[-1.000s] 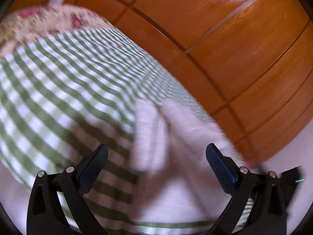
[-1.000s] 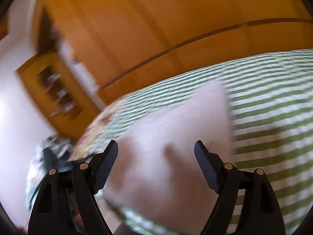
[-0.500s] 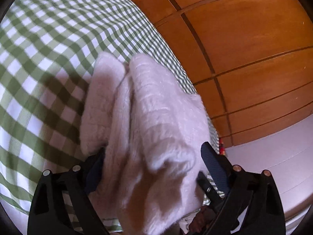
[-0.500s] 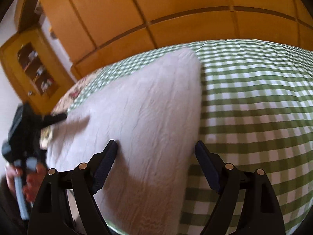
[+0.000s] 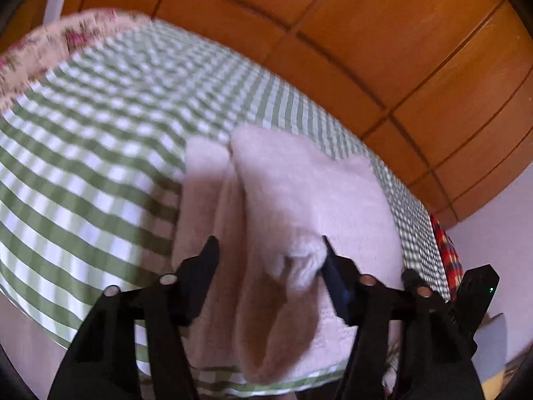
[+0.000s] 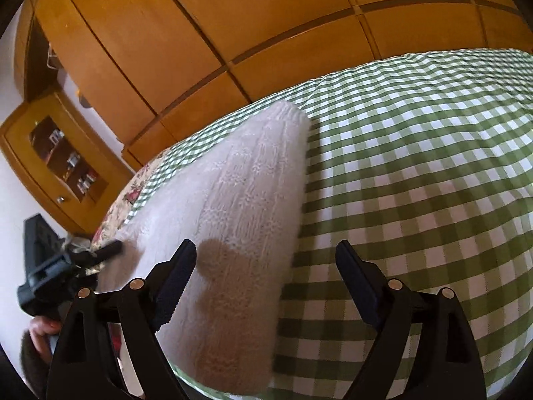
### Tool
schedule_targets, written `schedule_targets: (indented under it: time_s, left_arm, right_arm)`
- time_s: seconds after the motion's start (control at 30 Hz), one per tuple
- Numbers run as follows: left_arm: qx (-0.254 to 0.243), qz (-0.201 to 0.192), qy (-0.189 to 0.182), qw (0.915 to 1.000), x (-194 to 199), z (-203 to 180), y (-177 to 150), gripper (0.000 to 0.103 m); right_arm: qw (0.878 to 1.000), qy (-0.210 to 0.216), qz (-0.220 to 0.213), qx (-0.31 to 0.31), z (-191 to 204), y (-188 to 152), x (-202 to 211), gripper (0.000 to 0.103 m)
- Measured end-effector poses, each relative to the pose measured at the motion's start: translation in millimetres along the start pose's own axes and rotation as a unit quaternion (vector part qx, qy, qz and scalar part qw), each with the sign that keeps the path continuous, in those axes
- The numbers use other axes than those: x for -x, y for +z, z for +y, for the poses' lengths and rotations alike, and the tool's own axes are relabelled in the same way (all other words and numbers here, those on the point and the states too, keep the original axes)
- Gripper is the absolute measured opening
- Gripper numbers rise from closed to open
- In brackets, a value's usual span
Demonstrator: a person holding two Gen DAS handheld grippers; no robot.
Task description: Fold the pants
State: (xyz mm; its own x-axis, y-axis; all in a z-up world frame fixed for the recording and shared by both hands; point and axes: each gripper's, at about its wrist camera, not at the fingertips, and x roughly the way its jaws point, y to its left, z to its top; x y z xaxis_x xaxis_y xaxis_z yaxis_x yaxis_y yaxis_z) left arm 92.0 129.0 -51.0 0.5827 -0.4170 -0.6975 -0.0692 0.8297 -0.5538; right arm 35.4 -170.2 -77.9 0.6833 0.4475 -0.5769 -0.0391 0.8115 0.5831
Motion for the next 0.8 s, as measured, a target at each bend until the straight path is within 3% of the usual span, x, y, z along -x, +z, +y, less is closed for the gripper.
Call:
schedule_targets:
  time_s: [0.07, 0.13, 0.27, 0.37, 0.43, 0.47, 0.53, 0.63, 0.7, 0.8]
  left_arm:
    - [-0.003, 0.022, -0.017, 0.9996, -10.2, -4.3, 0.3, 0.045]
    - [-0.019, 0.025, -0.029, 0.9991, -12.1, -14.5, 2.4, 0.045]
    - [-0.031, 0.035, -0.033, 0.9984, -19.4, -23.2, 10.9, 0.063]
    - [0.009, 0.034, -0.039, 0.9986, -26.7, -9.3, 13.9, 0.063]
    - [0.047, 0.03, -0.053, 0.997, -37.5, 3.1, 19.1, 0.054]
    - [0.061, 0.029, -0.059, 0.996, -41.5, 9.3, 22.2, 0.044]
    - [0.091, 0.03, -0.072, 0.9928, -47.8, 19.9, 18.8, 0.033]
    - [0.082, 0.017, -0.078, 0.9935, -46.5, 17.1, 14.5, 0.022]
    - [0.056, 0.002, -0.069, 0.9961, -39.6, 10.8, 13.7, 0.019]
    - [0.04, -0.028, -0.064, 0.9967, -17.9, 5.0, 16.3, 0.018]
  right_arm:
    - [1.0, -0.002, -0.001, 0.007, 1.4, 0.3, 2.5, 0.085]
    - [1.0, -0.005, -0.006, 0.016, 1.9, 1.7, 4.1, 0.085]
    - [1.0, -0.003, -0.003, 0.003, -4.4, 9.0, -1.5, 0.085]
    - [1.0, 0.01, 0.015, -0.021, -11.4, 19.2, -12.5, 0.085]
    - [0.998, 0.025, 0.024, -0.054, -19.4, 27.9, -21.4, 0.085]
    - [0.997, 0.028, 0.029, -0.072, -24.0, 32.3, -26.1, 0.085]
    - [0.992, 0.008, 0.035, -0.12, -35.6, 40.8, -35.3, 0.085]
    - [0.983, -0.014, 0.039, -0.176, -50.7, 49.5, -47.3, 0.084]
    - [0.984, -0.031, 0.056, -0.169, -50.0, 54.2, -60.0, 0.079]
    - [0.992, -0.042, 0.062, -0.103, -24.5, 58.5, -66.1, 0.078]
